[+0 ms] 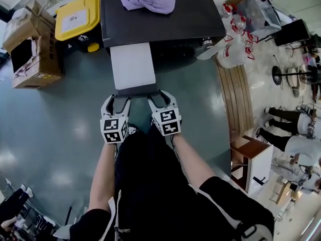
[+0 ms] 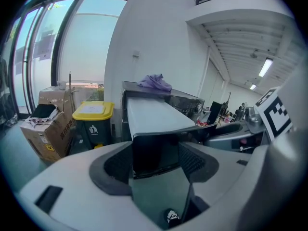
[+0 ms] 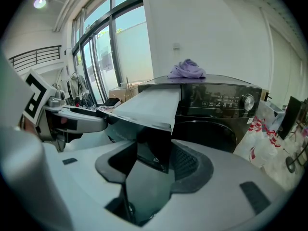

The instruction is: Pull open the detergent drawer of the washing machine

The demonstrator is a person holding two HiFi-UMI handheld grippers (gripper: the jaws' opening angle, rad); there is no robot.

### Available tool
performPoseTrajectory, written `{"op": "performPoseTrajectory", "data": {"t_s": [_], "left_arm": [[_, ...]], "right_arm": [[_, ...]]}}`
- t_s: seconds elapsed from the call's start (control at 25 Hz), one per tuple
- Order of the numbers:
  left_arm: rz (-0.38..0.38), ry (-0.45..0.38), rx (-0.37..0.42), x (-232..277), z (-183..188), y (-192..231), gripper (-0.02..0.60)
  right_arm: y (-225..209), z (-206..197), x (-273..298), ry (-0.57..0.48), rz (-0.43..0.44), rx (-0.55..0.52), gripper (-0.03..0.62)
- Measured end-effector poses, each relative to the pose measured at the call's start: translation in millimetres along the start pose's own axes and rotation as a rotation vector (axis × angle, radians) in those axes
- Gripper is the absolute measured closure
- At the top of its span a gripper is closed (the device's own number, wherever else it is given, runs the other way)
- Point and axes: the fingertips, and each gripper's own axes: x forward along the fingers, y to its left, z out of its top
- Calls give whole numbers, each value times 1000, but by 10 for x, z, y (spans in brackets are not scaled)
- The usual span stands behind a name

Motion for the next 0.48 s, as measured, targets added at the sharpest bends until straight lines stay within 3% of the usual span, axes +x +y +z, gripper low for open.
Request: {"op": "performPoseTrajectory", "data": {"t_s": [0.48], "left_arm": [[10, 0, 2, -76, -75, -67, 299]], "right_arm": [[17, -98, -76, 5, 9, -4, 381]]}}
